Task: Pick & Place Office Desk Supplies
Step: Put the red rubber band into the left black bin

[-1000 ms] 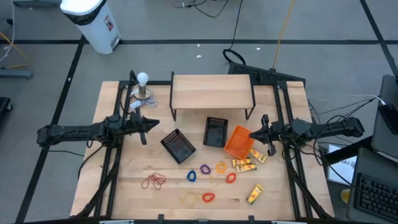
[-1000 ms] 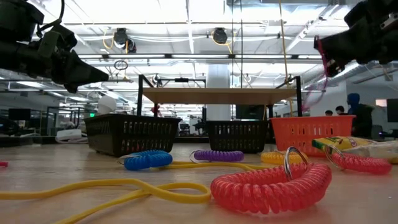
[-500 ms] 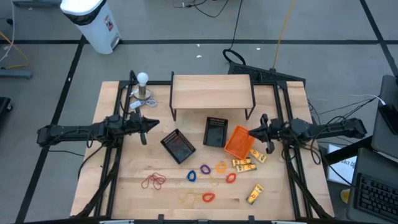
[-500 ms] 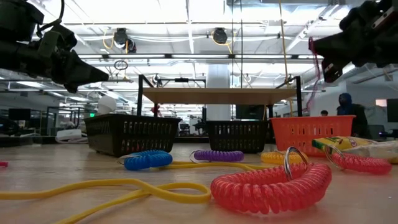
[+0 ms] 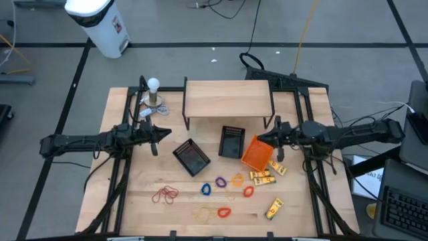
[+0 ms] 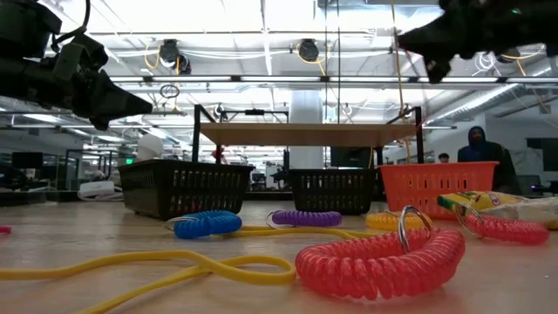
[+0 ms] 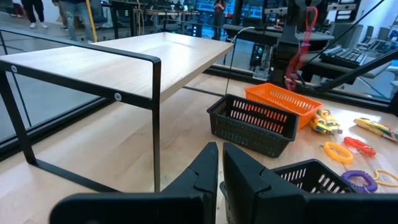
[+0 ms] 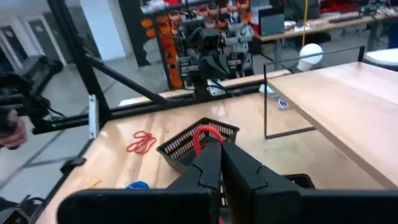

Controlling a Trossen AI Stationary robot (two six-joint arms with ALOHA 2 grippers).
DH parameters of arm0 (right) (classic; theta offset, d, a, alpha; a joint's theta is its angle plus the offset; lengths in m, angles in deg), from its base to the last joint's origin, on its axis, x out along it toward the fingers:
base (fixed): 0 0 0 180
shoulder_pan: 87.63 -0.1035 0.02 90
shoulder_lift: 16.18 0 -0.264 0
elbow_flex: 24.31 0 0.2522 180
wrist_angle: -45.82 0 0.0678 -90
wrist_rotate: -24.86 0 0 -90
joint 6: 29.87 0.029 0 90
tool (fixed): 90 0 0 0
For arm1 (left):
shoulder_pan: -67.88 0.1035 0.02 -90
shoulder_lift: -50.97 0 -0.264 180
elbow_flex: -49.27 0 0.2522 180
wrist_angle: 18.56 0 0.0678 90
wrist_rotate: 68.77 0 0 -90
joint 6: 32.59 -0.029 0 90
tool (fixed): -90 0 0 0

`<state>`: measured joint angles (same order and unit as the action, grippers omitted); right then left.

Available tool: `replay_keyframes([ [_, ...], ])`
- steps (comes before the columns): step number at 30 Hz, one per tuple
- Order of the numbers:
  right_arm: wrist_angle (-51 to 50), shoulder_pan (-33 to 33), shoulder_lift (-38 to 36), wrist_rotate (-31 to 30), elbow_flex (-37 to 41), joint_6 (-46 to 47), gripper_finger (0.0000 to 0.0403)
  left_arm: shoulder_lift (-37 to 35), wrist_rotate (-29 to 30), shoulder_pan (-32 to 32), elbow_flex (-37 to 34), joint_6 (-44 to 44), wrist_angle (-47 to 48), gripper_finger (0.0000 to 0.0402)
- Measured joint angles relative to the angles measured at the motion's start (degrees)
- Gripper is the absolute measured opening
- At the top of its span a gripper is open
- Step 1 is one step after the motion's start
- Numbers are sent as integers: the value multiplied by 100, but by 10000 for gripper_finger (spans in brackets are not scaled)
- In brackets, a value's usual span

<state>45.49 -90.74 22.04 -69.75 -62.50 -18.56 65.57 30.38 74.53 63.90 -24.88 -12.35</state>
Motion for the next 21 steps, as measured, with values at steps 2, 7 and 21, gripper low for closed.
replay_keyframes([
  [2,-10,47,448,30,-287,-17,0,-1,0,0,0,1,0,24],
  [7,-5,151,1445,305,-991,-135,0,0,0,0,0,9,0,24],
  [21,4,360,3547,1106,-2768,-348,0,1,0,0,0,4,2,24],
])
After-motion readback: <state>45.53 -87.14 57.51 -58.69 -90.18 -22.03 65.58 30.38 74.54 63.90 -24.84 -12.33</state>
